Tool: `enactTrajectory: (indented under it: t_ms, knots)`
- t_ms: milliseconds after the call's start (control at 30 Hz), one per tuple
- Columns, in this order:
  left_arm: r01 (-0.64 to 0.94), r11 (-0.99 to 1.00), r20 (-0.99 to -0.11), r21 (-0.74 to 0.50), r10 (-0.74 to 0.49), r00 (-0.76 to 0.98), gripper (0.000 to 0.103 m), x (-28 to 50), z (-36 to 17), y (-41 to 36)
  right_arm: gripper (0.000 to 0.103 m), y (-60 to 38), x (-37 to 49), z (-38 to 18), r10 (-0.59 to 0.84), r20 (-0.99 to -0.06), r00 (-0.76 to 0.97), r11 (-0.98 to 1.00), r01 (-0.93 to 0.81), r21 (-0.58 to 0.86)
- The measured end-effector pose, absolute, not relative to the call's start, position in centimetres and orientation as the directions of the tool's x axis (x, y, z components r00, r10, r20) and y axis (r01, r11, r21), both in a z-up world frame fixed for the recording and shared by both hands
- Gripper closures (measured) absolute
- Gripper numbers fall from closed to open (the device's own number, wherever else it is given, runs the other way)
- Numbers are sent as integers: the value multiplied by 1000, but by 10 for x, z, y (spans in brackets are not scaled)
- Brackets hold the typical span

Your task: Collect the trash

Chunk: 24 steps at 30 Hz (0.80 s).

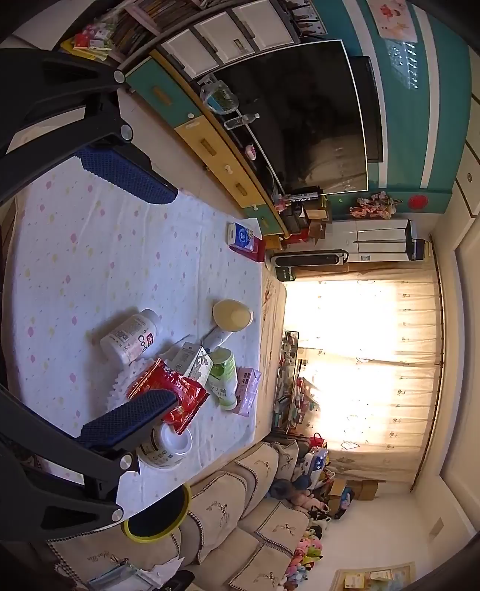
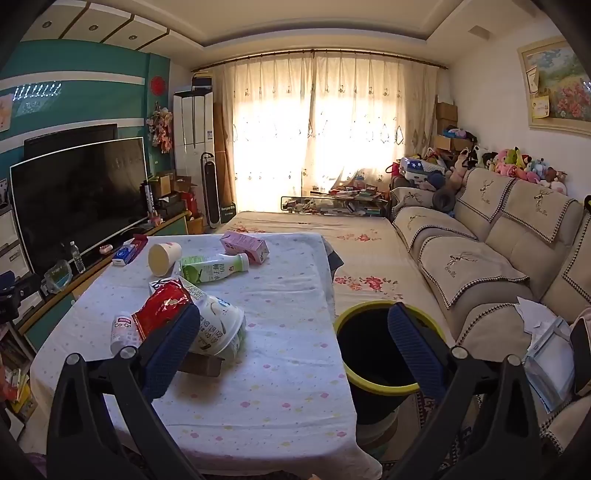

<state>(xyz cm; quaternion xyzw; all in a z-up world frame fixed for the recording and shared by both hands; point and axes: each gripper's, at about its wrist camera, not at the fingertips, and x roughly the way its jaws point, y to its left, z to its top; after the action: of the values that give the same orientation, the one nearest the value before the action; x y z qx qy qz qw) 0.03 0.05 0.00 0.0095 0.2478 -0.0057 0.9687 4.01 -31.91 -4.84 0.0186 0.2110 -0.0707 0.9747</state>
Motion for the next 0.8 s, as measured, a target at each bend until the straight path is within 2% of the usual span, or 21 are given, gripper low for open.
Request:
enactTrajectory:
  t_ms: [800]
  knots:
    - [43,999,-496,15,-30,868,4,-1,-6,-8,6,-317,45,-58,-122,-423,898,990,141,14]
